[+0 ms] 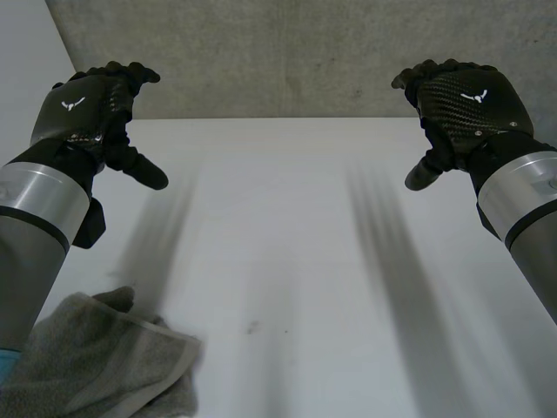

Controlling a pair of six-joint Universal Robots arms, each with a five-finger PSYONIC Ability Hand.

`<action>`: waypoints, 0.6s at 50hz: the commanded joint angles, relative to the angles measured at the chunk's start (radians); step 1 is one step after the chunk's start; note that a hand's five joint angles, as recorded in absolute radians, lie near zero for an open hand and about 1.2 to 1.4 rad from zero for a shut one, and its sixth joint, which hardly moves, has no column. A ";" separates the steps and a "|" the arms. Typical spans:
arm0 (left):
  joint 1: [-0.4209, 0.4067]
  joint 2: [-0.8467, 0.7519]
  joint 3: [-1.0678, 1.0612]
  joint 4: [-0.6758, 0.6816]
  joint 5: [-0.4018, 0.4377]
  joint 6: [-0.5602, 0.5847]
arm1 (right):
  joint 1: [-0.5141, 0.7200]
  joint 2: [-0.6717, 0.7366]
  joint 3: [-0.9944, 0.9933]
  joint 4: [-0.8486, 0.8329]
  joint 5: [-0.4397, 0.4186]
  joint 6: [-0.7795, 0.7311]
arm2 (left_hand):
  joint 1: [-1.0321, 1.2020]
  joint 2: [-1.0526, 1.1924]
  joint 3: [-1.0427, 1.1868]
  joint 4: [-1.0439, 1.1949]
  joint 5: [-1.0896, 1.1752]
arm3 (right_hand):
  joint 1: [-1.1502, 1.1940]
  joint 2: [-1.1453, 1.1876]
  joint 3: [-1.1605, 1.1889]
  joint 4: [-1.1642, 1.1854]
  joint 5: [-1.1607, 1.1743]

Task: Fold the towel.

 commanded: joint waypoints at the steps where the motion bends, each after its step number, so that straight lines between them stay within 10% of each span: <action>1: 0.007 -0.003 -0.007 0.002 0.000 0.000 | -0.001 0.003 0.008 -0.007 0.000 -0.004 | -0.096 -0.094 -0.094 -0.095 -0.089 | -0.048 -0.075 -0.066 -0.081 -0.163; 30: 0.006 -0.024 0.019 -0.037 0.103 0.041 | -0.014 0.005 0.005 -0.008 0.000 0.003 | -0.070 -0.068 -0.068 -0.069 -0.063 | -0.048 -0.075 -0.066 -0.081 -0.163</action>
